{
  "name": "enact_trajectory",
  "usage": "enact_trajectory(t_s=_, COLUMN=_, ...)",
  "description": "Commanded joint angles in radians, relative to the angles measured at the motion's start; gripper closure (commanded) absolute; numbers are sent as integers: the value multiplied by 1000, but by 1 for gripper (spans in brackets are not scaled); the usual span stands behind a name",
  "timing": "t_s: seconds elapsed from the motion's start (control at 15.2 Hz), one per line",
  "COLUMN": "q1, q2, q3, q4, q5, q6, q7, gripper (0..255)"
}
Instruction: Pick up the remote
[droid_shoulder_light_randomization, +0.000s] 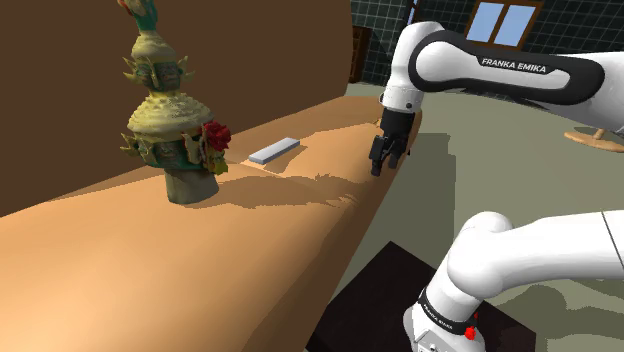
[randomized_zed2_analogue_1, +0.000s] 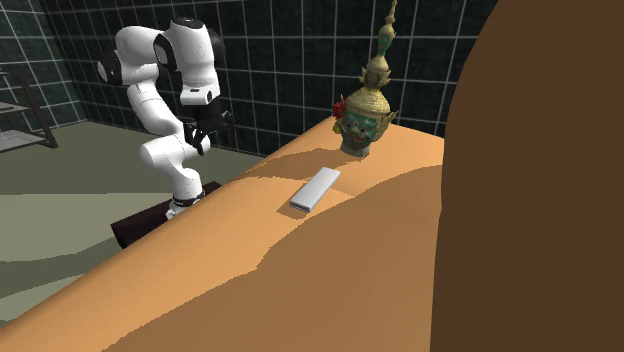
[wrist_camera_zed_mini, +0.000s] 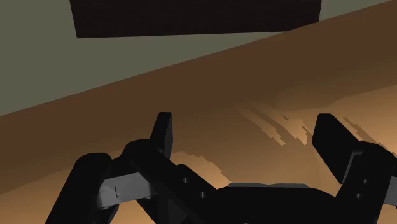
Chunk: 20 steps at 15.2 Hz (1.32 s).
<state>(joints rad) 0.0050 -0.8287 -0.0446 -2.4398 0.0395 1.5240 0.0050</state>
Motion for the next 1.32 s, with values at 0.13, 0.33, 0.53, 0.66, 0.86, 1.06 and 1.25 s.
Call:
enact_trajectory(t_s=0.13, q1=-9, q2=56, q3=51, q4=31, q5=35, q6=31, q7=102, gripper=0)
enact_trajectory(t_s=0.33, q1=-29, q2=151, q3=122, q4=91, q5=75, q6=74, q7=253, gripper=0)
enact_trajectory(t_s=0.53, q1=-52, q2=256, q3=186, q4=166, q5=97, q6=113, q7=402, gripper=0)
enact_trajectory(t_s=0.66, q1=-69, q2=330, q3=224, q4=225, q5=102, q6=134, q7=501, gripper=0)
enact_trajectory(t_s=0.86, q1=-94, q2=446, q3=274, q4=323, q5=95, q6=158, q7=651, gripper=0)
enact_trajectory(t_s=1.06, q1=-115, q2=568, q3=315, q4=434, q5=71, q6=171, q7=800, gripper=0)
enact_trajectory(t_s=1.25, q1=-131, q2=694, q3=344, q4=559, q5=34, q6=170, q7=948, gripper=0)
